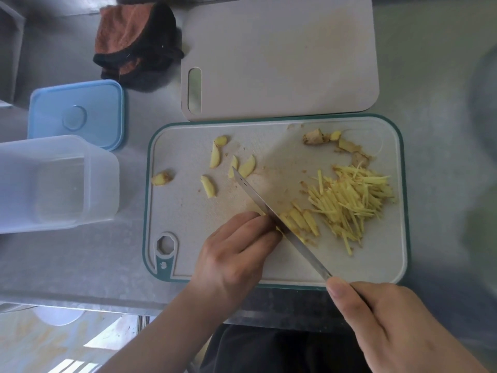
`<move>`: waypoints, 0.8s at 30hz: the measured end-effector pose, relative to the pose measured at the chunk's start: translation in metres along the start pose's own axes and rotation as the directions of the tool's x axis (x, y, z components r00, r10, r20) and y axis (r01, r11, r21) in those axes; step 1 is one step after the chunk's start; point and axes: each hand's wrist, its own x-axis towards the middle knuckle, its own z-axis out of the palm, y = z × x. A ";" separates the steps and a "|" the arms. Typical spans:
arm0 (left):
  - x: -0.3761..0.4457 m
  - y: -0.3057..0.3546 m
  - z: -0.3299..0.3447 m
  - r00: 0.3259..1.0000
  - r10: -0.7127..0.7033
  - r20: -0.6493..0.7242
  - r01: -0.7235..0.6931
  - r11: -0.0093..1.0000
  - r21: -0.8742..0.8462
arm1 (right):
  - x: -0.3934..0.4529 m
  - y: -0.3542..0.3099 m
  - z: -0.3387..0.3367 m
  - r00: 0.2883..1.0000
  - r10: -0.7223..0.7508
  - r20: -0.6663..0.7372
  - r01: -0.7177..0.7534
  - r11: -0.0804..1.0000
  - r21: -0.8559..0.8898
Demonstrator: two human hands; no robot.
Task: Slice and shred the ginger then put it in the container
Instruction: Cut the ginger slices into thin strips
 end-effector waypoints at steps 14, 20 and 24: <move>-0.003 -0.003 0.001 1.000 0.021 -0.002 -0.021 1.000 -0.013 | 0.017 0.001 -0.004 0.999 0.026 -0.041 -0.028 0.998 -0.053; -0.001 0.000 0.002 0.999 -0.002 -0.041 0.001 1.000 -0.027 | 0.001 -0.003 -0.001 1.000 0.020 0.024 -0.019 0.998 -0.061; -0.001 -0.002 0.001 0.999 0.013 -0.038 -0.014 0.999 -0.030 | -0.003 -0.004 0.001 1.000 0.026 0.004 -0.026 0.999 -0.029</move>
